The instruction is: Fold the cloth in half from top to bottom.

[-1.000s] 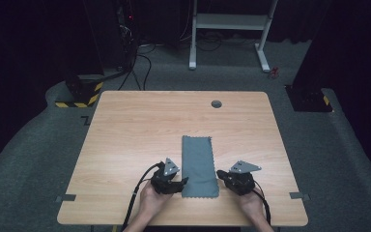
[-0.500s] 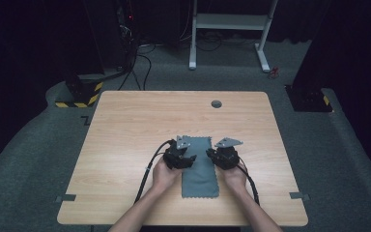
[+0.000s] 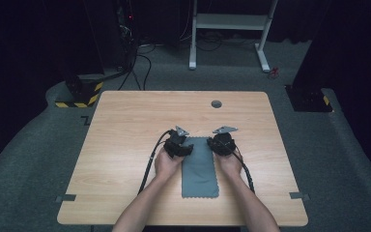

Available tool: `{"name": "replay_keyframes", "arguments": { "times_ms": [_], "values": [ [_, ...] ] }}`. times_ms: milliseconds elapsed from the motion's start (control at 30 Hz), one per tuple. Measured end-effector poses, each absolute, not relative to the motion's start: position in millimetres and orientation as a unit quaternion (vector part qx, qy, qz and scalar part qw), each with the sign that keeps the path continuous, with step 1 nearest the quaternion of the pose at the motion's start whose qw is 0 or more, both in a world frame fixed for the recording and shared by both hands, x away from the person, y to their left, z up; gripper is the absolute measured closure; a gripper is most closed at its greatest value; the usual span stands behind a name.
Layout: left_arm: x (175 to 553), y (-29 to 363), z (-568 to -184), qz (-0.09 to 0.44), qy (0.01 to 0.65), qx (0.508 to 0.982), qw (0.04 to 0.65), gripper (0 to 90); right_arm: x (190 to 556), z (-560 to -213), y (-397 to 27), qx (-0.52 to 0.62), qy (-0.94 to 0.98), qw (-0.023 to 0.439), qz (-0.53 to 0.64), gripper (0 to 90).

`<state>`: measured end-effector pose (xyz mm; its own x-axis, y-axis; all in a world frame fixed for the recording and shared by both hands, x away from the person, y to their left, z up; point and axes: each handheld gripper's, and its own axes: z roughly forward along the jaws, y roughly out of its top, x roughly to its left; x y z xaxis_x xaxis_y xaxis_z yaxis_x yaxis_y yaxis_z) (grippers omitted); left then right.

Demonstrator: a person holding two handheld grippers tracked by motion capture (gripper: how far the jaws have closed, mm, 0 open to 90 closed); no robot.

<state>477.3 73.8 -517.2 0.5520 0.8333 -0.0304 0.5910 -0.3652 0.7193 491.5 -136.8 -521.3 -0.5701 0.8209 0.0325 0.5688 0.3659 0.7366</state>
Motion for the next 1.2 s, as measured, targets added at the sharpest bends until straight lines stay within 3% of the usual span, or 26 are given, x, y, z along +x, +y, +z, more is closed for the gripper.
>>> {"name": "replay_keyframes", "arguments": {
  "times_ms": [533,767,1033,1200],
  "values": [
    [502,77,-513,0.176,0.478,0.801,0.316,44.9,503,-521,-146,0.460,0.792,0.165,0.366,67.8],
    [502,77,-514,0.177,0.471,0.802,0.322,45.3,513,-518,-137,0.449,0.806,0.159,0.352,67.8],
    [502,77,-512,0.164,0.472,0.802,0.329,69.7,514,-516,-132,0.438,0.817,0.150,0.344,85.8],
    [508,88,-513,0.137,0.496,0.786,0.343,84.0,515,-516,-134,0.443,0.815,0.141,0.346,89.0]
  ]
}}
